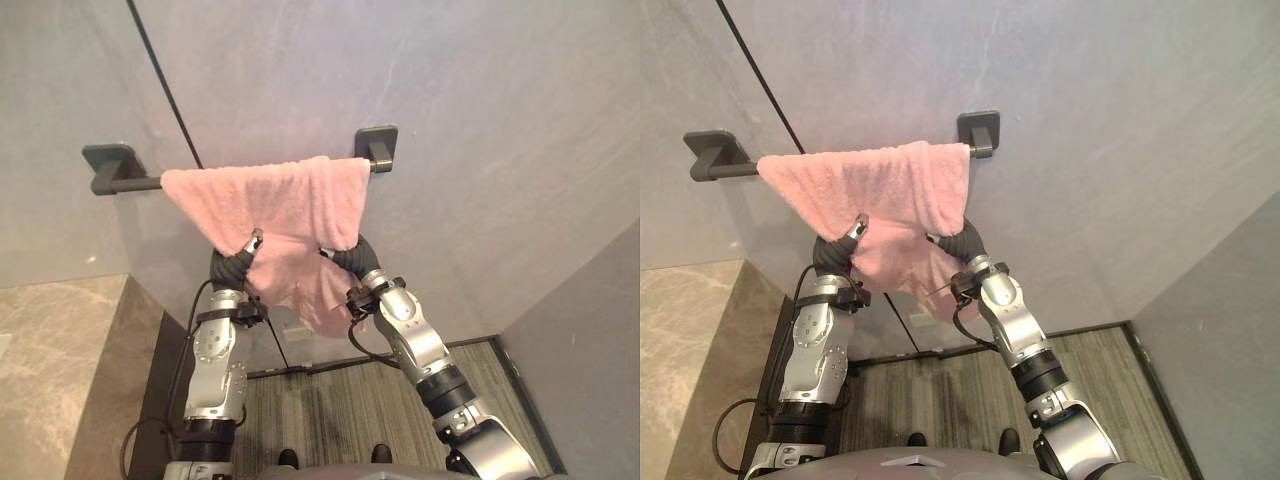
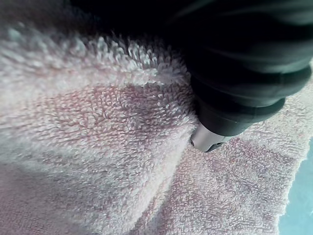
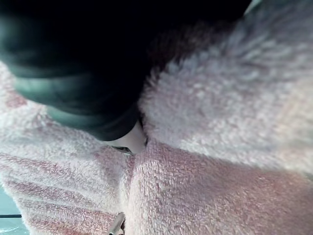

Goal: Organize washtable

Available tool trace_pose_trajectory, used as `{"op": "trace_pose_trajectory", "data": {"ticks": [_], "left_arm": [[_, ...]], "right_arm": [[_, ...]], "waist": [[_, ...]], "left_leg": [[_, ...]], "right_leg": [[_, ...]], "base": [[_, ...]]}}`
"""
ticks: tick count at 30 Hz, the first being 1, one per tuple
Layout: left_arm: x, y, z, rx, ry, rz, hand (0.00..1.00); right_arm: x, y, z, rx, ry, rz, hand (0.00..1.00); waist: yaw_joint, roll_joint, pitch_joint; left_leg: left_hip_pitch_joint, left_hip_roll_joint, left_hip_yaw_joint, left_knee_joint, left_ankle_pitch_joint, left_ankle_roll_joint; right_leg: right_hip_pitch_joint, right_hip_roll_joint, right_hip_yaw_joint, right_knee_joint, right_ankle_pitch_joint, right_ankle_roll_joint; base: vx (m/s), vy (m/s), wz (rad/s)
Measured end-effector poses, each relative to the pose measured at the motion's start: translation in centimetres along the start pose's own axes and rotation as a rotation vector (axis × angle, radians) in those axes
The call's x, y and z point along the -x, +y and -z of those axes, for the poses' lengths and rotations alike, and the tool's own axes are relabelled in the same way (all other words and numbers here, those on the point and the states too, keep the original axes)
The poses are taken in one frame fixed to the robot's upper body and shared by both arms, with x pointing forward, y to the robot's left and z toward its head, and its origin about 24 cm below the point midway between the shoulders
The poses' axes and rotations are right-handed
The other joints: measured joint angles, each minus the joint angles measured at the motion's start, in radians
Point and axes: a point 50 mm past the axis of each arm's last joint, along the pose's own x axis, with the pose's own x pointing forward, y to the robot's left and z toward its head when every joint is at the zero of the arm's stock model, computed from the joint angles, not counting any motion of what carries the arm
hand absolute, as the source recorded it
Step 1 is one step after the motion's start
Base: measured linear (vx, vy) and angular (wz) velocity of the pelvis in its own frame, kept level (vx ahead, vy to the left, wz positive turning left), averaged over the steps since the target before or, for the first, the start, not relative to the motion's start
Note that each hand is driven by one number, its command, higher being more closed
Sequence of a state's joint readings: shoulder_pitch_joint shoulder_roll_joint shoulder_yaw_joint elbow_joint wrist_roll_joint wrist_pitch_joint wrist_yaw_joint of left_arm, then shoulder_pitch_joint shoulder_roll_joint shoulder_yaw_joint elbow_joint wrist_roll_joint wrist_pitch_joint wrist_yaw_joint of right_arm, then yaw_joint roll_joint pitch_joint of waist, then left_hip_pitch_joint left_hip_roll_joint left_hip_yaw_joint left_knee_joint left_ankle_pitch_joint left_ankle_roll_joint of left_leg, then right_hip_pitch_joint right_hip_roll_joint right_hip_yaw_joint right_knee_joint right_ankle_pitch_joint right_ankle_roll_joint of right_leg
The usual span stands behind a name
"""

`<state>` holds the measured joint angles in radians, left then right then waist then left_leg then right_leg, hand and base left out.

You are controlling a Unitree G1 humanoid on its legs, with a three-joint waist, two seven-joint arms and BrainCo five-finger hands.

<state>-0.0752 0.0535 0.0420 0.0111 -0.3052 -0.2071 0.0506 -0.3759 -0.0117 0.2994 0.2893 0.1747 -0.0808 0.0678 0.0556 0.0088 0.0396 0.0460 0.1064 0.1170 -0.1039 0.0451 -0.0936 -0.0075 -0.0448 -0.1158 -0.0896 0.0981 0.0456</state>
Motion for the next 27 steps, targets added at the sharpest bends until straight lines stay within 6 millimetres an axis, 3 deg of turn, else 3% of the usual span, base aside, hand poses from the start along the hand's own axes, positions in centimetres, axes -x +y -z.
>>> {"op": "trace_pose_trajectory", "data": {"ticks": [2,3,4,11,16,20,23,27], "left_arm": [[-0.1,-0.2,0.1,0.011,0.002,-0.001,1.00],[-0.1,-0.3,0.1,0.013,0.002,-0.001,1.00],[-0.1,-0.3,0.1,0.015,0.002,-0.002,0.00],[0.0,1.4,-0.2,0.018,-0.014,-0.084,0.00],[0.6,4.1,-0.5,0.043,-0.028,-0.235,0.00],[3.0,7.8,-0.1,0.033,0.001,-0.422,0.00],[4.0,8.5,0.2,0.018,0.025,-0.459,0.00],[4.1,8.4,0.2,0.018,0.028,-0.453,0.00]], "right_arm": [[0.0,-0.2,0.0,-0.002,-0.001,0.009,1.00],[0.0,-0.3,0.0,-0.004,-0.001,0.014,0.00],[-0.2,-0.5,0.1,-0.011,0.004,0.029,0.00],[-0.2,-1.8,0.0,-0.029,0.007,0.107,0.00],[1.1,-4.6,0.7,-0.056,0.024,0.263,0.00],[3.4,-8.1,1.6,-0.055,0.060,0.406,0.00],[3.8,-9.1,1.2,-0.028,0.052,0.427,0.00],[3.9,-9.1,1.0,-0.025,0.040,0.424,0.00]], "waist": [[0.005,-0.001,0.000],[0.006,-0.001,0.000],[0.007,-0.002,0.000],[0.007,-0.016,0.006],[0.010,-0.026,0.009],[0.006,-0.026,0.009],[0.007,-0.026,0.009],[0.007,-0.025,0.009]], "left_leg": [[0.000,0.000,-0.002,0.000,0.000,0.000],[0.000,0.000,-0.002,0.001,0.000,0.000],[0.000,0.000,-0.003,0.003,0.000,0.000],[0.002,0.000,-0.003,0.006,-0.002,0.003],[0.002,0.000,-0.002,0.005,-0.005,0.004],[0.003,-0.001,0.011,0.000,-0.009,0.003],[0.003,0.000,0.013,0.000,-0.009,0.003],[0.005,0.000,0.013,0.000,-0.009,0.002]], "right_leg": [[0.000,0.000,0.000,0.000,-0.001,0.000],[0.000,0.000,-0.001,0.000,-0.002,0.001],[0.000,0.000,-0.001,0.000,-0.003,0.001],[0.000,0.000,-0.002,0.009,-0.007,0.000],[-0.001,-0.001,-0.004,0.013,-0.010,0.002],[-0.004,-0.002,-0.005,0.013,-0.010,0.001],[-0.005,-0.002,-0.006,0.013,-0.009,-0.001],[-0.004,-0.002,-0.006,0.015,-0.009,-0.001]], "base": [[0.00,0.000,0.00],[0.00,0.000,0.00],[0.00,0.000,0.00],[0.00,0.000,0.00],[0.00,0.000,0.00],[0.01,-0.001,-0.02],[0.00,-0.002,-0.01],[0.00,0.000,0.00]]}}
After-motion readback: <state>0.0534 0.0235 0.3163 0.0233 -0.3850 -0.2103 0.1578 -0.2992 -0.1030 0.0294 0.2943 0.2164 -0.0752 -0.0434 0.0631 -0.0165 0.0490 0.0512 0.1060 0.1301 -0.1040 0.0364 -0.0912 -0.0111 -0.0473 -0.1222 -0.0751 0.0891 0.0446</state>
